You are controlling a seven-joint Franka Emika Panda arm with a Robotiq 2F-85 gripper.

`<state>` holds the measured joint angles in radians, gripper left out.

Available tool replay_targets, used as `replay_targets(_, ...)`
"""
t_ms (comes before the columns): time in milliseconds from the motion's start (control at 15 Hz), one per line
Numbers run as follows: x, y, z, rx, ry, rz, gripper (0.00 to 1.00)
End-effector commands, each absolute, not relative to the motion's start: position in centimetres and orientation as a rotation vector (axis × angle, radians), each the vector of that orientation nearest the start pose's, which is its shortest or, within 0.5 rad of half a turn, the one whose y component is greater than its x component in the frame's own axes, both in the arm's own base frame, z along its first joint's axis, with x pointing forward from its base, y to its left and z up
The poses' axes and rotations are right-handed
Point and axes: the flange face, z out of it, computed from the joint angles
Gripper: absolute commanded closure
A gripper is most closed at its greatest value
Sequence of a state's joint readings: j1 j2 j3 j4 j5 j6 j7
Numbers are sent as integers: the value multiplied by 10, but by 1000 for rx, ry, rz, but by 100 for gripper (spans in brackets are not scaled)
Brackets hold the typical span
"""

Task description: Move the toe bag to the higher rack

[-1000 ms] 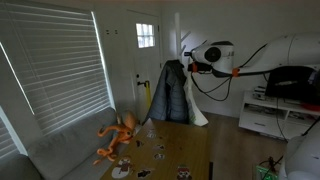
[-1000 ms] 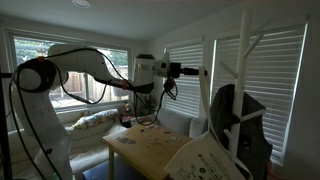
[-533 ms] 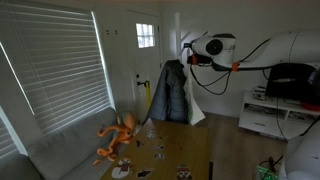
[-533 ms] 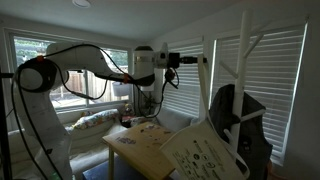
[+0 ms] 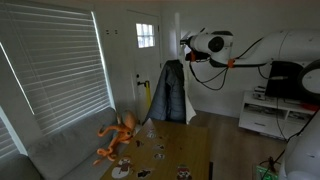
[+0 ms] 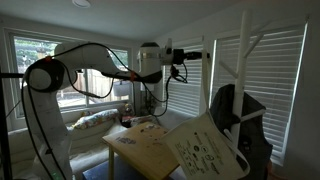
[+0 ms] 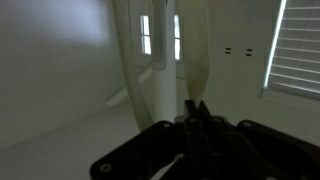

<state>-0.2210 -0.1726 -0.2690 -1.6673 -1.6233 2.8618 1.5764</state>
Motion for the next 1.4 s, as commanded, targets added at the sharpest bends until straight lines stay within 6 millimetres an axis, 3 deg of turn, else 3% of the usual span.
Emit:
replay_targets(0, 491, -236, 791, 1712, -611, 1875, 99)
replay_targets(400, 491, -266, 789, 1770, -575, 1913, 99)
replay_targets(667, 497, -281, 778, 1823, -572, 1958, 99)
replay_targets(1067, 517, -275, 759, 1893, -549, 2017, 99)
replay_targets(1333, 517, -269, 763, 1895, -530, 2030, 99)
